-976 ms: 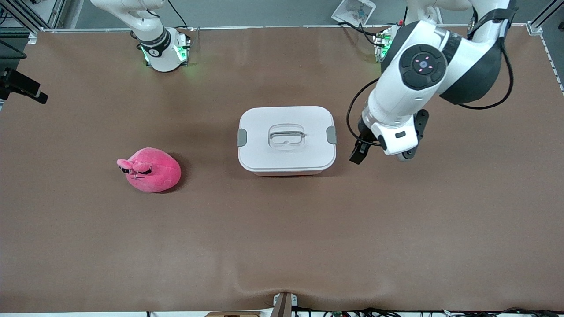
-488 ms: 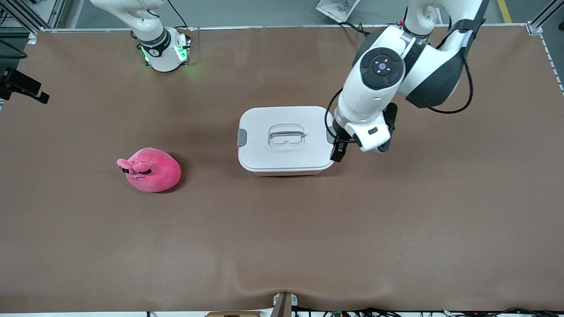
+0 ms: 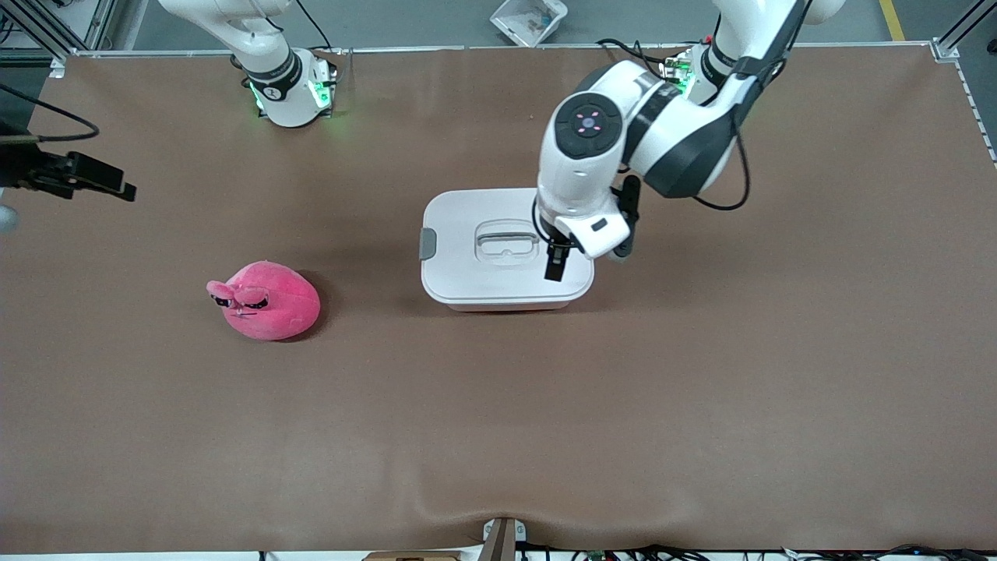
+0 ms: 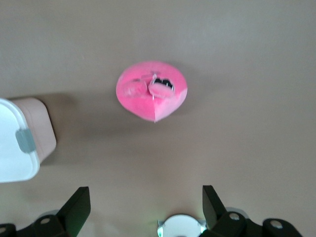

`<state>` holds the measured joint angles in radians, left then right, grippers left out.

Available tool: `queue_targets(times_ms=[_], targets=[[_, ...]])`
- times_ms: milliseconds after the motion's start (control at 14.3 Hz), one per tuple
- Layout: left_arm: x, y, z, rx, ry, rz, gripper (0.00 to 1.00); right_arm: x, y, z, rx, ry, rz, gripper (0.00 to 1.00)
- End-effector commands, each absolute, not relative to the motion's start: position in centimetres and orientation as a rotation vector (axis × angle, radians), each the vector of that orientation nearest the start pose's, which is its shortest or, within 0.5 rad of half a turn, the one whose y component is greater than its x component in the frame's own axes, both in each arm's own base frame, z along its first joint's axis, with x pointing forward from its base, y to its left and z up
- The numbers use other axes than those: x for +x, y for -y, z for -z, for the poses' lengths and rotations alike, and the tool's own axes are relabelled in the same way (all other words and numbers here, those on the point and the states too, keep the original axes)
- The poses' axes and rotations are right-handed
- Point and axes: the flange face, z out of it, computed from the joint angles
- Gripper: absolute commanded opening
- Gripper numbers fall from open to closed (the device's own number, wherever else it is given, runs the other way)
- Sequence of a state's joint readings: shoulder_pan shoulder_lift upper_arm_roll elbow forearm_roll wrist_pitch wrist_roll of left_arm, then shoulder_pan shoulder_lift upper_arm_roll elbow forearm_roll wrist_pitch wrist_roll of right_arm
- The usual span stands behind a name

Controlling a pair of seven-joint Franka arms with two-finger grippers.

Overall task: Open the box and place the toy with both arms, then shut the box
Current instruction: 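Reach the left gripper over the box lid and grasp its handle, then hold the lid handle with the left gripper while the right gripper grasps the toy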

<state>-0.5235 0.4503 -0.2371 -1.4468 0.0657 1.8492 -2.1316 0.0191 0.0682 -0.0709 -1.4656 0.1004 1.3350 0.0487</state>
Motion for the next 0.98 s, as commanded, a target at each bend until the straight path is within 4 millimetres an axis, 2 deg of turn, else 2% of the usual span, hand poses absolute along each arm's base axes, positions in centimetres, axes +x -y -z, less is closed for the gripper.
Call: queue_targets(times_ms=[0, 70, 279, 488, 627, 837, 906], targets=[[51.3, 46.2, -42.1, -2.365, 2.025, -0.039, 1.0, 54.8, 1.1, -61.8, -3.026, -0.119, -0.329, 1.0], [51.3, 46.5, -41.9, -2.35, 2.054, -0.039, 1.0, 55.4, -0.1, -60.6, -3.03, -0.087, -0.363, 1.0], [50.7, 47.7, -41.1, -2.33, 2.092, -0.044, 1.0, 56.9, -1.2, -57.6, -3.028, -0.064, -0.439, 1.0], [50.0, 48.9, -39.5, -2.31, 2.096, -0.049, 1.0, 59.3, -4.1, -56.1, -3.056, -0.001, -0.25, 1.0], [49.7, 49.6, -38.8, -2.297, 2.123, -0.05, 1.0, 59.7, -4.4, -54.4, -3.058, 0.0, -0.21, 1.0], [48.7, 51.1, -37.4, -2.272, 2.147, -0.018, 1.0, 60.1, -7.7, -51.4, -3.107, 0.094, -0.128, 1.0], [48.3, 51.5, -36.6, -2.256, 2.149, -0.005, 1.0, 60.0, -9.5, -50.3, -3.14, 0.159, -0.098, 1.0]])
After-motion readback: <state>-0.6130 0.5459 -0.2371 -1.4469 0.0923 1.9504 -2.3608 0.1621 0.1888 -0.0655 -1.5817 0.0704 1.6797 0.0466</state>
